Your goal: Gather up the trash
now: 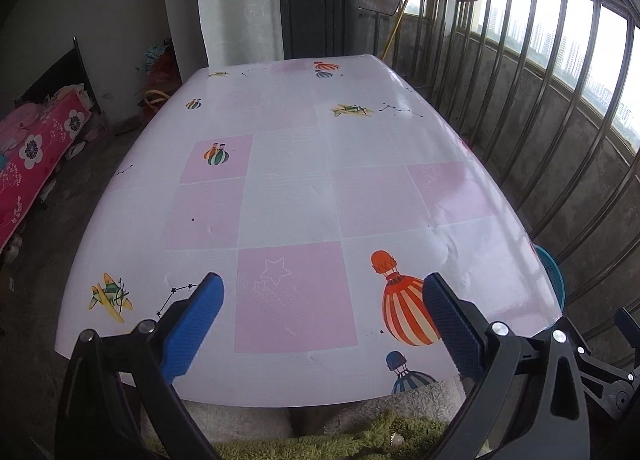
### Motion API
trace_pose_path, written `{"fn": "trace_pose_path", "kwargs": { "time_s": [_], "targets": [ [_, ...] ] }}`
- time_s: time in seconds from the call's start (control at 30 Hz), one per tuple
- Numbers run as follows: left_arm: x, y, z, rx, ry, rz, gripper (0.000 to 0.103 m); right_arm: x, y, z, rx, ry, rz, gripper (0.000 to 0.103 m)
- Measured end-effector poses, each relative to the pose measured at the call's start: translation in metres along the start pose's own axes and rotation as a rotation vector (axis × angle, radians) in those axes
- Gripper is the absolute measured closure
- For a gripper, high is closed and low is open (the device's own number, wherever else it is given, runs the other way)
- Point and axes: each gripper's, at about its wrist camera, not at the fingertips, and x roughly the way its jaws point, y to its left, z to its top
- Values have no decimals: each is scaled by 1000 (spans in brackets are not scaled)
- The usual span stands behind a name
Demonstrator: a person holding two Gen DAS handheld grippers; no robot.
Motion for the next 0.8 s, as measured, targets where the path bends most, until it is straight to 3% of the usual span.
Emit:
{"fn": "trace_pose_path", "kwargs": {
  "time_s": [0.33,0.8],
  "targets": [
    [6,-17,-1,51,36,2,6,3,-3,-4,5,13,-26,8],
    [1,-22,-3,65,25,-18,6,1,-4,-4,-19,3,-29,8]
  ]
}}
